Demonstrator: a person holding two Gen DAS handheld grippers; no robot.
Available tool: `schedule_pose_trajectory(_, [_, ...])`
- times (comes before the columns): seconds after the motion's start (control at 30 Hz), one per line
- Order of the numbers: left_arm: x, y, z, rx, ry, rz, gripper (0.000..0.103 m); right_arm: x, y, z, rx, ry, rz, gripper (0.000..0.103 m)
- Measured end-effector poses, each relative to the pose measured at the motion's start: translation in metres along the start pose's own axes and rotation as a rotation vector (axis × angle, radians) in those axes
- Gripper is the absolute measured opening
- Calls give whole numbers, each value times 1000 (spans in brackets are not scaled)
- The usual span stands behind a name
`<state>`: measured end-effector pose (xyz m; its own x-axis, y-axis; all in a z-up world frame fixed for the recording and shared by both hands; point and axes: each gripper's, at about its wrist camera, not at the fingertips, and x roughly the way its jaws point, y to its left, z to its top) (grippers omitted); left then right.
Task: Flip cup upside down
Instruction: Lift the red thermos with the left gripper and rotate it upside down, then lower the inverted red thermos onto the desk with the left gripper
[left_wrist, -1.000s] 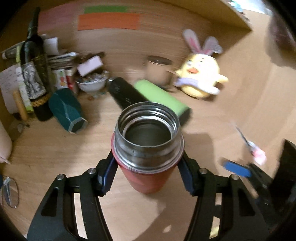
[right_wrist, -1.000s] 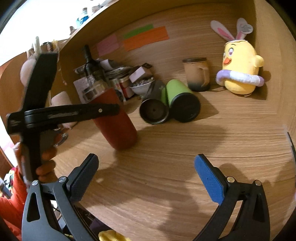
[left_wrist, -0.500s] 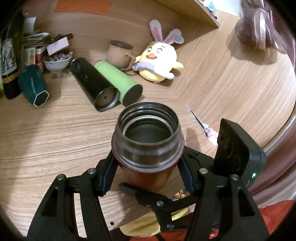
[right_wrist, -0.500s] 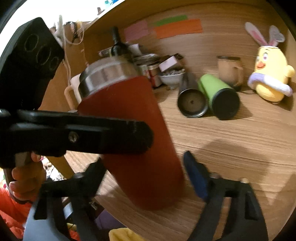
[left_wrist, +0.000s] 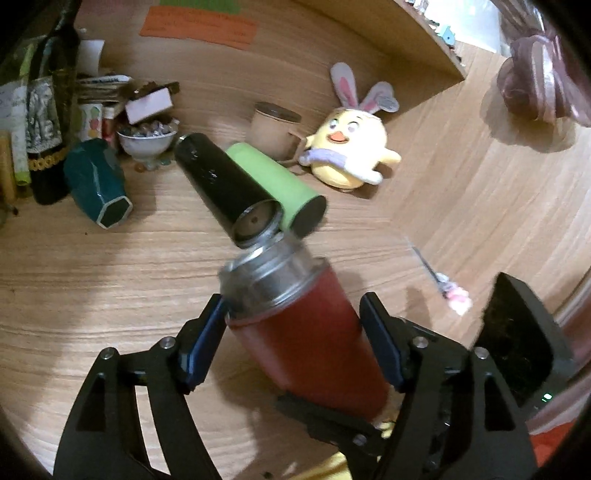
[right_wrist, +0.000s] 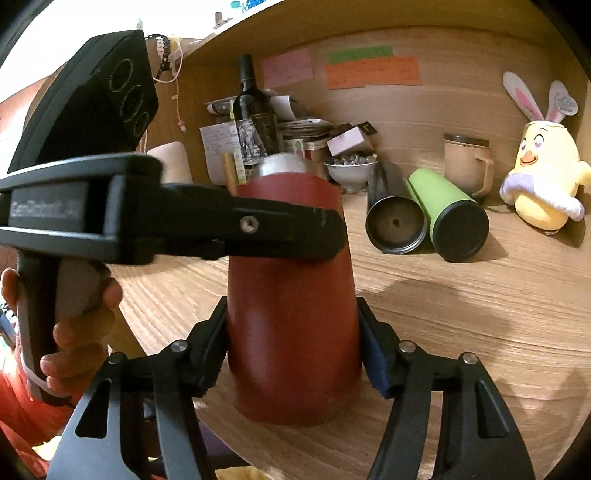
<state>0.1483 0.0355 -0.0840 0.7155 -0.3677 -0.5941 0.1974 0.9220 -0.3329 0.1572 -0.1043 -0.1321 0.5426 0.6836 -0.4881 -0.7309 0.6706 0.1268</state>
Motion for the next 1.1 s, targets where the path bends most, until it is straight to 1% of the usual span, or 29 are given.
schedule_pose_trajectory(0.07, [1, 5, -1, -13, -3, -8, 75, 1, 1, 0, -5, 3, -8, 59])
schedule_pose_trajectory(0.13, [2, 6, -1, -12, -7, 3, 76, 2, 1, 0, -4, 4, -8, 59])
schedule_pose_trajectory(0.2, [3, 6, -3, 2, -19, 50, 79, 3, 2, -1, -10, 10, -7, 59])
schedule_pose_trajectory(0.33, [5, 1, -8, 49, -39, 143, 79, 4, 3, -4, -9, 27, -3, 59])
schedule_pose_trajectory(0.43, [1, 2, -8, 71, -64, 197, 80, 5, 2, -4, -13, 32, -13, 59])
schedule_pose_trajectory(0.5, [-4, 3, -8, 79, -87, 219, 80, 1, 0, -3, -5, 23, -16, 59])
schedule_pose_trajectory(0.63, [-12, 7, -5, 79, -106, 239, 80, -6, -3, 1, -4, -1, -33, 59])
schedule_pose_trajectory(0.77, [-11, 12, -3, 65, -103, 248, 80, -13, -5, 7, -7, -28, -50, 59])
schedule_pose_trajectory(0.93, [-6, 20, -3, 41, -80, 240, 79, -18, -7, 14, -19, -53, -76, 59])
schedule_pose_trajectory(1.1, [1, 31, -3, 17, -42, 233, 79, -15, -8, 20, -23, -53, -88, 59])
